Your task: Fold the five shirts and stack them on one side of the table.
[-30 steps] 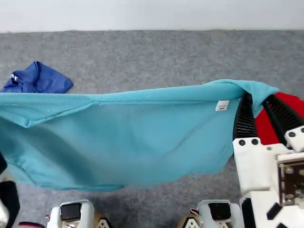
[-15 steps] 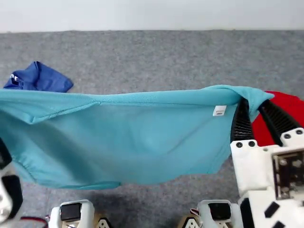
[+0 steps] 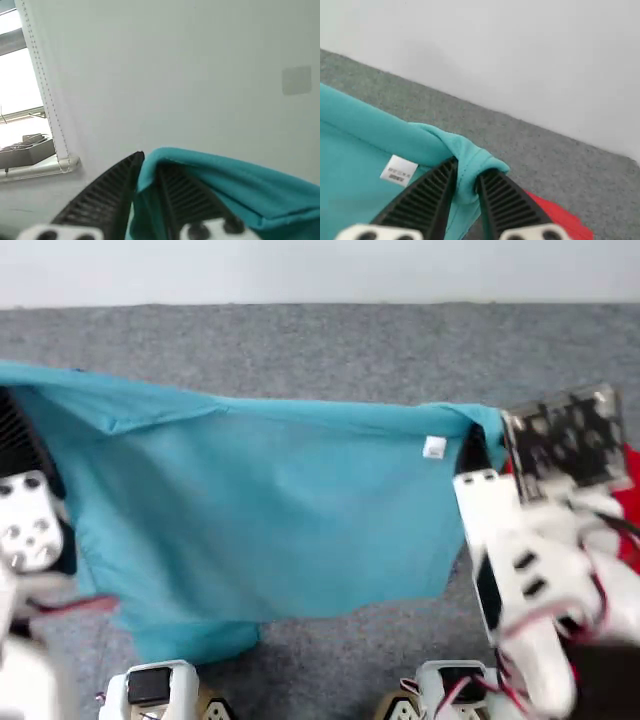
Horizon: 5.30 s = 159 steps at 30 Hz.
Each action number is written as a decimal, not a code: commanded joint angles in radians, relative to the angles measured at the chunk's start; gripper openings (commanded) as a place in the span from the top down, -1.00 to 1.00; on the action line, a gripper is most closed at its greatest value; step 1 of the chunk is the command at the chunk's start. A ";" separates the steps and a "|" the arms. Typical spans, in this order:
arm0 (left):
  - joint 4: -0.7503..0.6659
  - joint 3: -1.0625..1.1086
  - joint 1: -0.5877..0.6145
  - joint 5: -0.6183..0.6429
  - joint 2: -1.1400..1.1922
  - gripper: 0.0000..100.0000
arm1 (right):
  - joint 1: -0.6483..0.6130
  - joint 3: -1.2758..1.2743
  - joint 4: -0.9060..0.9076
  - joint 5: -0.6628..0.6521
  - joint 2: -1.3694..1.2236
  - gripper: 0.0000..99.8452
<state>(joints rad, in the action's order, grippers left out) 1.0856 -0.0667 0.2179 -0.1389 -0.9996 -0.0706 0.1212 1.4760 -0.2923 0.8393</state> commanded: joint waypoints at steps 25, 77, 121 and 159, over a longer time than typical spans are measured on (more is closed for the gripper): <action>-0.690 0.716 0.020 -0.012 0.218 0.97 | 0.015 -0.101 -0.820 0.011 -0.924 0.98; 0.219 0.325 -0.147 0.186 0.470 0.97 | -0.437 0.275 0.320 -0.141 -0.196 0.98; 0.669 -0.894 -0.703 0.187 1.892 0.78 | 0.461 -0.600 0.217 -0.203 -0.183 0.98; 0.669 -0.788 -0.644 0.101 1.869 0.98 | 0.461 -0.598 0.217 -0.199 -0.182 0.98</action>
<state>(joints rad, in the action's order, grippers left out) 1.7331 -0.8048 -0.4450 -0.0315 0.9214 0.3836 -0.4818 1.7047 -0.4856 0.6368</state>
